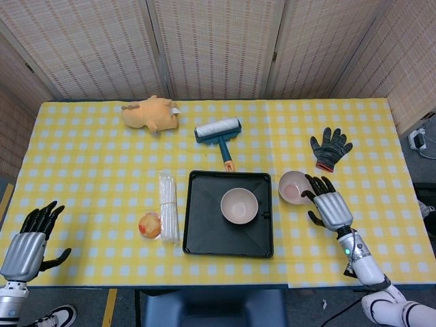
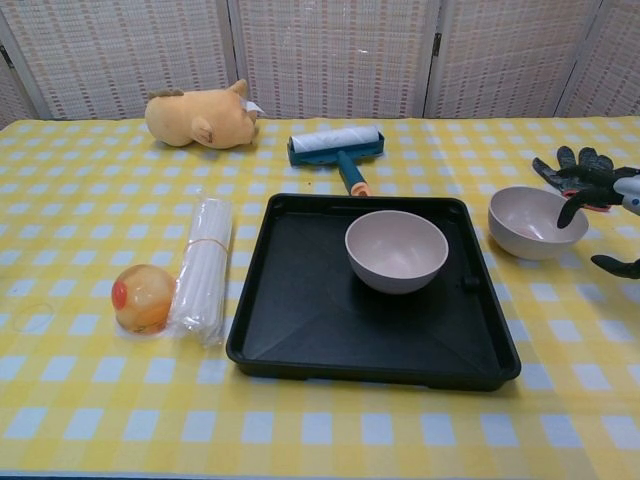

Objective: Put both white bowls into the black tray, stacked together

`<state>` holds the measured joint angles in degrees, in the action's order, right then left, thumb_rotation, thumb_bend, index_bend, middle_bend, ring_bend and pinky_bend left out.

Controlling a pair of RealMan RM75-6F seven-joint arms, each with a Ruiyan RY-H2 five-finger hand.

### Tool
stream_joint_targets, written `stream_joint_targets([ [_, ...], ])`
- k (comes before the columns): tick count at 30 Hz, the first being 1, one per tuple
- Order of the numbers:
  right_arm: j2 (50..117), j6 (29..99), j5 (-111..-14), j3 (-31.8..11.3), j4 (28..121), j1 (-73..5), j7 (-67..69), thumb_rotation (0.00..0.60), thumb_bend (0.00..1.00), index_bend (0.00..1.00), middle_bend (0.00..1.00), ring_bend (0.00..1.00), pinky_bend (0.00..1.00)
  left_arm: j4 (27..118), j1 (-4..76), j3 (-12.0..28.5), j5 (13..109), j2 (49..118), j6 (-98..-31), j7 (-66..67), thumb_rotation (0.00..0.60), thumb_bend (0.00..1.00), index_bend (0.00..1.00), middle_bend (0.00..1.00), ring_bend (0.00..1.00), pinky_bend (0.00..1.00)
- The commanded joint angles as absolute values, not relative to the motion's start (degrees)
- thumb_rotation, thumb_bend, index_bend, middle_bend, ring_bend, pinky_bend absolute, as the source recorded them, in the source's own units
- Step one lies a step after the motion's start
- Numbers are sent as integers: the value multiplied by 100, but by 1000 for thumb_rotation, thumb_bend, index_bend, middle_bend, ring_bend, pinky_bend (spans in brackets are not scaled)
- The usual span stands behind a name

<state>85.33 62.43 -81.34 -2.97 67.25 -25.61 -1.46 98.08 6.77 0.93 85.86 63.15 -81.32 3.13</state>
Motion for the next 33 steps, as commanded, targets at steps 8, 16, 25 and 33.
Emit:
stream_joint_targets([
  [8,8976,5928,-8165,-396,6087,-2842,116,600,434,435,0,0,0,9761,691,128,8480,6337,-8099,331,600,328,0,0,85,9],
  [16,9241,5934,-8215,-440,5708,-2939,265,600,434,582,4,0,0,9733,712,136,8450,6346,-8062,311,600,328,0,0,85,9],
  [25,9162,6187,-8304,-473,5925,-2925,169,600,434,674,49,5,0,9747,700,117,8533,6326,-8120,243,600,360,0,0,74,9],
  [33,8849,6585,-8540,-524,6619,-2940,-60,600,435,676,49,6,0,9786,687,100,8590,6292,-8163,205,600,360,0,0,71,9],
])
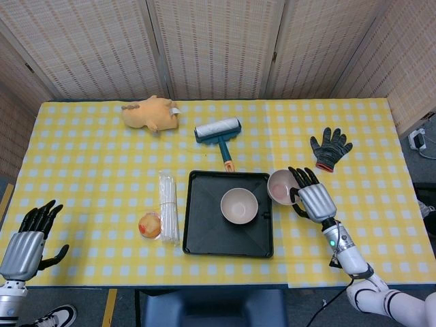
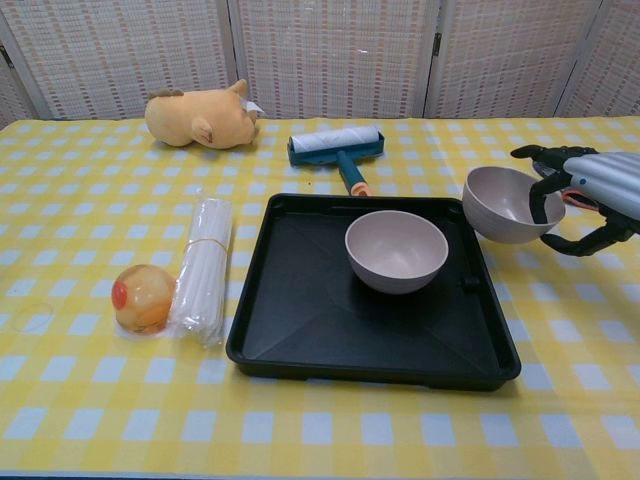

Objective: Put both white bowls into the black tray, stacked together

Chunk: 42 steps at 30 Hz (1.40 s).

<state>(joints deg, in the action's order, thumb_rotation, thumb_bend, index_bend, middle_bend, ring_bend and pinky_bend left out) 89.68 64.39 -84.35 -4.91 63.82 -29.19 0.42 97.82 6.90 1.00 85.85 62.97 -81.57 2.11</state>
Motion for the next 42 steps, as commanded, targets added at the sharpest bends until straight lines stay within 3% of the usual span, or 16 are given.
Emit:
stream_joint_targets([
  [1,8829,6609,-8569,-534,6692,-2959,-93,600,435,676,49,8,0,9789,686,100,8596,6288,-8170,196,600,360,0,0,71,9],
  [17,9161,6352,-8835,-651,7387,-3539,-651,600,434,676,50,9,0,9823,654,78,8705,6217,-8269,76,600,360,0,0,68,9],
  [28,9276,6317,-8831,-474,7474,-3528,-791,600,434,669,40,7,0,9863,614,51,8777,6143,-8339,-7,600,360,0,0,68,8],
  [33,9304,6185,-8783,-402,7407,-3543,-723,600,435,573,26,7,0,9888,618,28,8831,6146,-8337,28,600,360,0,0,68,8],
  [42,9201,6336,-8783,-385,7497,-3464,-678,600,434,268,0,0,0,9885,611,40,8803,6148,-8344,105,600,359,0,0,69,9],
])
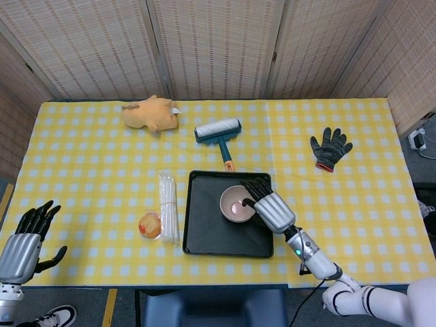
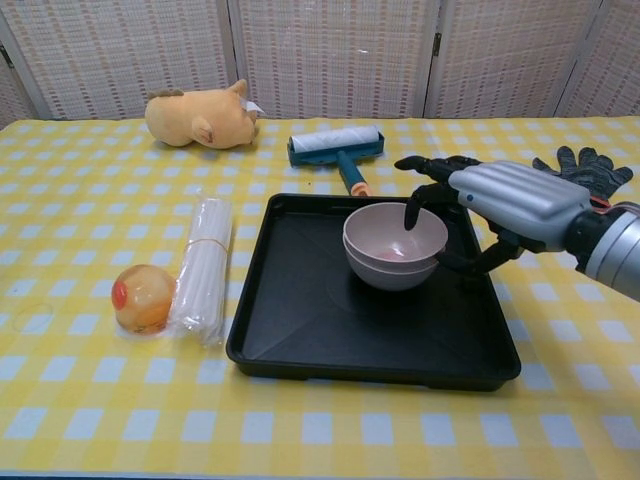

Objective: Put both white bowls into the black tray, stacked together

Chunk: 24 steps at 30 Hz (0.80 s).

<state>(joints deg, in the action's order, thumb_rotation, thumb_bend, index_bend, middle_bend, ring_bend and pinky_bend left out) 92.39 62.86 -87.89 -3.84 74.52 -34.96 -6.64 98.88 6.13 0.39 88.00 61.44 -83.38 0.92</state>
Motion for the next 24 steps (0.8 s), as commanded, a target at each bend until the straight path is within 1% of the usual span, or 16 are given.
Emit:
stream_joint_targets([
  [1,9173,6376,-8789,-383,7525,-3443,-684,600,434,257,0,0,0,9888,610,39,8805,6150,-8345,107,600,359,0,0,69,9],
  [9,8616,7035,-8876,-288,8029,-3013,-634,600,434,206,0,0,0,9910,605,30,8819,6152,-8349,115,600,360,0,0,69,9],
  [11,8336,7312,-8803,-239,8261,-2753,-654,600,435,189,0,0,0,9910,608,31,8809,6156,-8337,135,600,360,0,0,69,8],
  [14,7991,7594,-8632,-139,8557,-2396,-826,600,434,136,0,0,0,9910,609,31,8801,6170,-8331,183,600,359,0,0,69,8],
  [19,7308,8201,-8265,142,9148,-1597,-1123,600,435,54,0,0,0,9915,608,29,8796,6198,-8328,278,600,359,0,0,69,8],
  [24,6926,8793,-8036,295,9481,-917,-1054,600,434,36,0,0,0,9913,624,29,8807,6222,-8307,313,600,360,0,0,69,8],
])
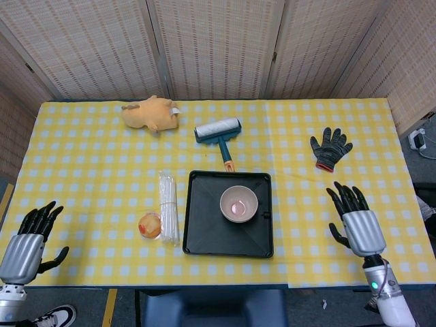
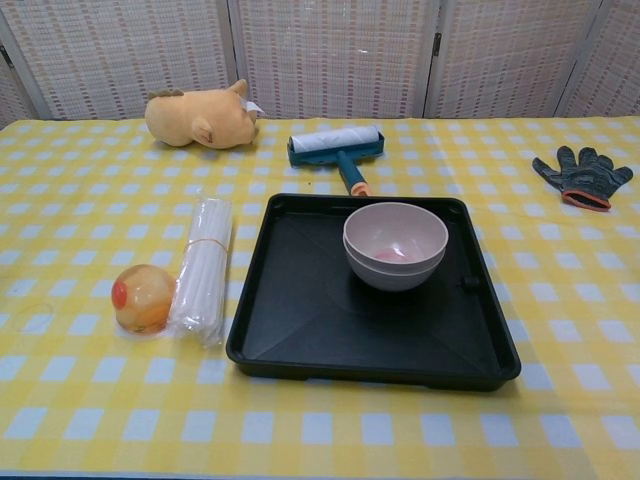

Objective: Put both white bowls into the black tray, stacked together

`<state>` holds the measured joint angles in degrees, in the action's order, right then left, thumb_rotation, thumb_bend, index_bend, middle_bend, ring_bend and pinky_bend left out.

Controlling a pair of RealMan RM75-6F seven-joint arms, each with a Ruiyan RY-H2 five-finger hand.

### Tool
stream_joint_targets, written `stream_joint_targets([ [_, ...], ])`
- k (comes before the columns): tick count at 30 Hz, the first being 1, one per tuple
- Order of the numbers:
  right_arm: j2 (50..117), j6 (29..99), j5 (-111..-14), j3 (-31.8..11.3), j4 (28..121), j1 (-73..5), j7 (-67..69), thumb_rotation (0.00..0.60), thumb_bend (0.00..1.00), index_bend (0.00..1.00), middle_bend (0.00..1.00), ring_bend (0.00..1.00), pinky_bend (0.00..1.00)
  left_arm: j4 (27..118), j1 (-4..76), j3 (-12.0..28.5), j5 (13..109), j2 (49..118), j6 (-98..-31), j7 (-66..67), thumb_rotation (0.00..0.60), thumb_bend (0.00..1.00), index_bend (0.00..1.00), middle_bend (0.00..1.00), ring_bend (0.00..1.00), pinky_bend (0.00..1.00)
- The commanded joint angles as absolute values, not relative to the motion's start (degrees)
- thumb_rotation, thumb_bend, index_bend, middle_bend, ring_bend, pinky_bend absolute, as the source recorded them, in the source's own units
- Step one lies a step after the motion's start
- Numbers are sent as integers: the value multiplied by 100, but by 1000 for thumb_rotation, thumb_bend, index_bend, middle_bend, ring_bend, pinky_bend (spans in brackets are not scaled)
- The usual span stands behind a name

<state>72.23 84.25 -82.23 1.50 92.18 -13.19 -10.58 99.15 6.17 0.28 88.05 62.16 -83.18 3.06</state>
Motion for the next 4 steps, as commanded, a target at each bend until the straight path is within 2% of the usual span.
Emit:
stream_joint_targets([
  [1,6845,8810,-8048,322,9534,-867,-1043,600,434,35,0,0,0,9914,630,28,8816,6229,-8302,317,600,360,0,0,69,8],
  [4,6701,8917,-8078,284,9653,-753,-993,600,434,35,0,0,0,9922,633,13,8862,6257,-8311,371,600,359,0,0,69,8],
])
